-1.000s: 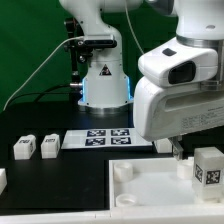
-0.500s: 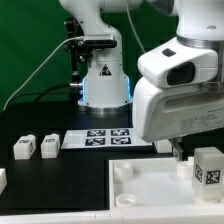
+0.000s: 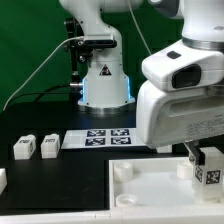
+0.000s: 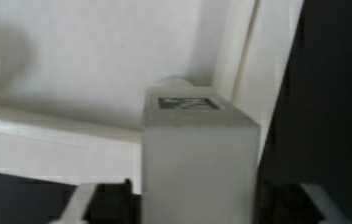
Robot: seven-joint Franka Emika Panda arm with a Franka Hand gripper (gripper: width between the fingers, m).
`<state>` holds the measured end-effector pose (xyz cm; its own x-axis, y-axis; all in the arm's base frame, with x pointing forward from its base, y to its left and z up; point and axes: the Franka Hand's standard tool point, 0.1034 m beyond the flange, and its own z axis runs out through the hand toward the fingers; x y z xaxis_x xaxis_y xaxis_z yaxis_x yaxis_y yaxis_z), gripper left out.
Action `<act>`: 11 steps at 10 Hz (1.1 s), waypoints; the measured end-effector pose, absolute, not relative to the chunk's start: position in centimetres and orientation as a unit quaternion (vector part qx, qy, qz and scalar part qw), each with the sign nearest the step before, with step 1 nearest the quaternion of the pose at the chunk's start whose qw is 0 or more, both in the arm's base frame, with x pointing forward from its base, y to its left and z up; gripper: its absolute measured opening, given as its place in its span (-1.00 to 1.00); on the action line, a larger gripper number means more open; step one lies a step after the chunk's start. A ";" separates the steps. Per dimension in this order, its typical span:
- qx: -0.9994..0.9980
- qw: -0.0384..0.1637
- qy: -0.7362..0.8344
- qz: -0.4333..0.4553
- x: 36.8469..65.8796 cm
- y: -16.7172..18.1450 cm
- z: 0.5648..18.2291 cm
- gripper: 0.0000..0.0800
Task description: Assemble one leg
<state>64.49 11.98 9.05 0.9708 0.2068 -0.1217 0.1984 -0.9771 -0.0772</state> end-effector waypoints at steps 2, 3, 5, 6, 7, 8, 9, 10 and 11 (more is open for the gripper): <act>-0.992 0.032 -0.102 0.065 64.5 12.0 9.1 -0.28; -0.993 0.032 -0.096 0.065 64.5 12.0 9.1 -0.28; -0.995 0.032 -0.071 0.063 64.6 12.0 9.0 -0.28; -0.998 0.031 -0.002 0.050 64.7 11.9 9.0 -0.28; -0.995 0.028 0.080 0.047 64.6 12.1 9.0 -0.28; -0.986 0.023 0.155 0.048 64.6 12.0 9.0 -0.27; -0.970 0.028 0.237 0.053 64.7 11.7 9.0 -0.27; -0.946 0.034 0.318 0.060 64.7 11.4 8.9 -0.27; -0.937 0.034 0.341 0.061 64.7 11.4 8.9 -0.27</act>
Offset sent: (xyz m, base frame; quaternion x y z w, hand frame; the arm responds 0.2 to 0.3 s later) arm 0.0000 0.0000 0.0000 0.0000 0.0000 0.0899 0.9960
